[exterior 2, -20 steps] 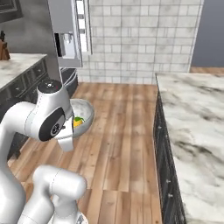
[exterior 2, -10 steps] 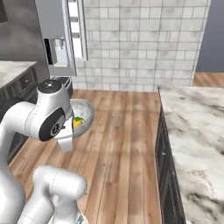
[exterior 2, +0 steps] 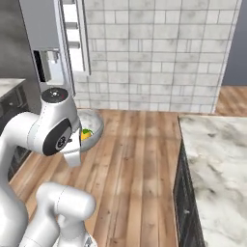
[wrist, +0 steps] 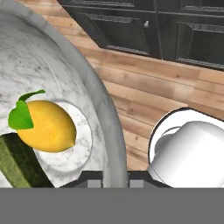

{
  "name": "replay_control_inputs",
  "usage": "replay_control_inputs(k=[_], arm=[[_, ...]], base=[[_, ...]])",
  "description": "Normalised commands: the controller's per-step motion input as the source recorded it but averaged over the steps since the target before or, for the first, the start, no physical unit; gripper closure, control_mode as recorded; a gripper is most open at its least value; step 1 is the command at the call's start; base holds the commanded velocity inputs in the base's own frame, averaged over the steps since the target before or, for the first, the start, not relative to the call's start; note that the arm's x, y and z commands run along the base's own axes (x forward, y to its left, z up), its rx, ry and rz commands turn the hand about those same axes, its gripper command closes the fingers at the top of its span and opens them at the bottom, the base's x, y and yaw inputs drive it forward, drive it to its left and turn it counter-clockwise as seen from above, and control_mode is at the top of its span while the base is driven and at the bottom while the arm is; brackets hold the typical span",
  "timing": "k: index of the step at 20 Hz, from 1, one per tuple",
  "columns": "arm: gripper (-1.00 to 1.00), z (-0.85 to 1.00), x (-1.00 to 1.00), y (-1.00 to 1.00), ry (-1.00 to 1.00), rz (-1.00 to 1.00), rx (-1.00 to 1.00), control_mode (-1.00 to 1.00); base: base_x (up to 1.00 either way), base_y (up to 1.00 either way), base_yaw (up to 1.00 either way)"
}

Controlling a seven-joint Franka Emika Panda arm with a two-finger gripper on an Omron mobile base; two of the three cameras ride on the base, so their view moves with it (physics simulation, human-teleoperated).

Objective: Place the bowl with the lemon and squash on the second highest shelf of the fridge. Place the bowl with the steaks on the top shelf of the fridge.

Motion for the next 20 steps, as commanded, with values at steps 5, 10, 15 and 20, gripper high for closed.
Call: replay_control_inputs(k=[5, 10, 15, 20], arm=[[1.00, 0.00, 0.00, 0.00, 0.00, 0.00, 0.00, 1.00], [1.00, 0.00, 0.00, 0.00, 0.00, 0.00, 0.00, 1.00], [1.00, 0.00, 0.00, 0.00, 0.00, 0.00, 0.00, 1.00], [1.00, 0.00, 0.00, 0.00, 0.00, 0.00, 0.00, 1.00]], base=[[1.00, 0.00, -0.01], [1.00, 0.00, 0.00], [1.00, 0.00, -0.02], [1.00, -0.03, -0.04]])
